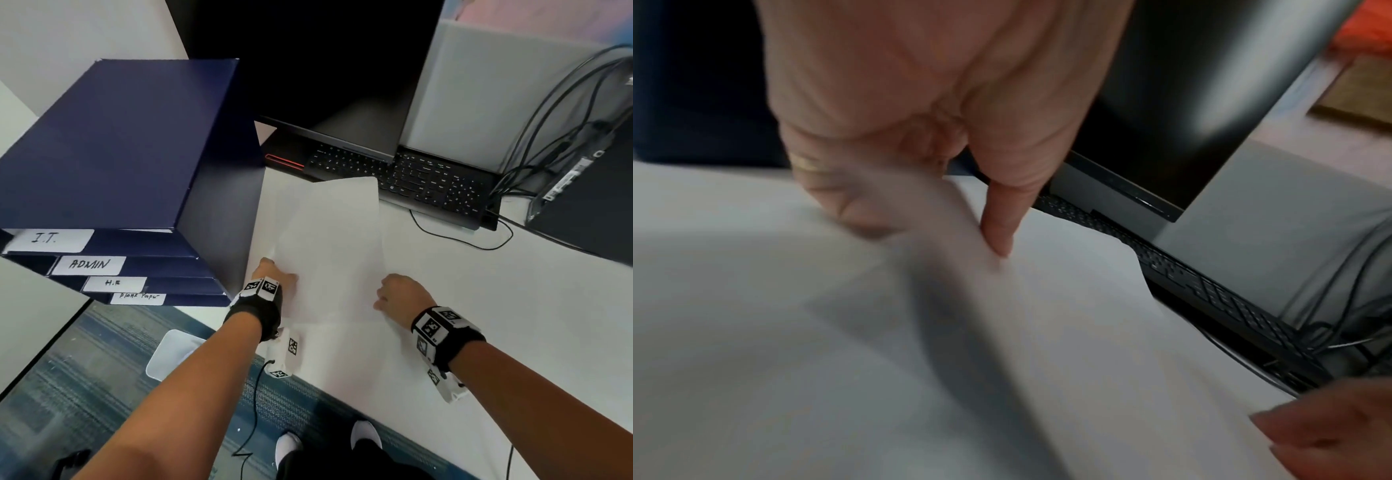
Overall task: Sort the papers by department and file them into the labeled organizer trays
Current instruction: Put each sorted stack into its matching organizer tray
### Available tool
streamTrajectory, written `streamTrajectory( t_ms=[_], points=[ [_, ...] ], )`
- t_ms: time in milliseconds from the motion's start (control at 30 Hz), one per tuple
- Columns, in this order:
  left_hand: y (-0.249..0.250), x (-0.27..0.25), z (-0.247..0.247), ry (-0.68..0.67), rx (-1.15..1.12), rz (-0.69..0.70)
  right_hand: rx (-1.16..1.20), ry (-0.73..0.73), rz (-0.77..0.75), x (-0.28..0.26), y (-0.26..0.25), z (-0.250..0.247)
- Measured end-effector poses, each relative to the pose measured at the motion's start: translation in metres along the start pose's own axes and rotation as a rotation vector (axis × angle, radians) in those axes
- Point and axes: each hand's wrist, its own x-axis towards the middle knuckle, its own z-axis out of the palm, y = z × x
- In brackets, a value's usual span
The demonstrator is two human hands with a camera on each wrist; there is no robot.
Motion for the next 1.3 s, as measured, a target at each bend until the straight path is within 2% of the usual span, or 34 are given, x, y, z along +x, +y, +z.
streamTrajectory(
  t_ms=[133, 267, 400, 500, 600, 767, 867, 967, 1067, 1200, 1300],
  points=[
    [0.002, -0.002, 0.002, 0.002, 0.056, 0.005, -0.028, -0.017, -0.045, -0.006, 0.004, -0.004],
    [0.009, -0.004, -0.001, 0.033, -0.053, -0.036, -0.040, -0.007, -0.055, -0.007, 0.006, -0.006],
    [0.009, 0.001, -0.002, -0.023, -0.086, -0.056, -0.105, -0.026, -0.093, -0.009, 0.006, -0.010],
    [0.001, 0.011, 0.003, -0.058, -0.125, -0.019, -0.127, -0.016, -0.122, -0.012, 0.007, -0.012],
    [0.002, 0.004, 0.001, 0.009, -0.196, 0.045, -0.112, -0.024, -0.134, -0.014, 0.007, -0.013],
    [0.008, -0.009, 0.009, 0.070, -0.498, 0.042, -0.037, -0.030, -0.125, -0.012, 0.011, -0.009],
    [0.002, -0.008, 0.008, 0.049, -0.432, 0.082, 0.019, -0.029, -0.098, -0.011, 0.011, -0.007],
    [-0.009, -0.006, 0.006, 0.021, -0.334, 0.167, 0.153, 0.022, -0.046, -0.012, 0.010, -0.013],
    [-0.023, -0.012, 0.003, -0.001, -0.451, 0.191, 0.345, 0.150, 0.036, -0.016, 0.007, -0.021],
    [-0.035, -0.028, -0.002, -0.047, -0.657, 0.256, 0.871, 0.194, 0.122, -0.018, -0.004, -0.033],
    [-0.035, -0.034, -0.004, -0.111, -0.746, 0.289, 1.173, 0.144, 0.069, -0.016, -0.012, -0.043]
  ],
)
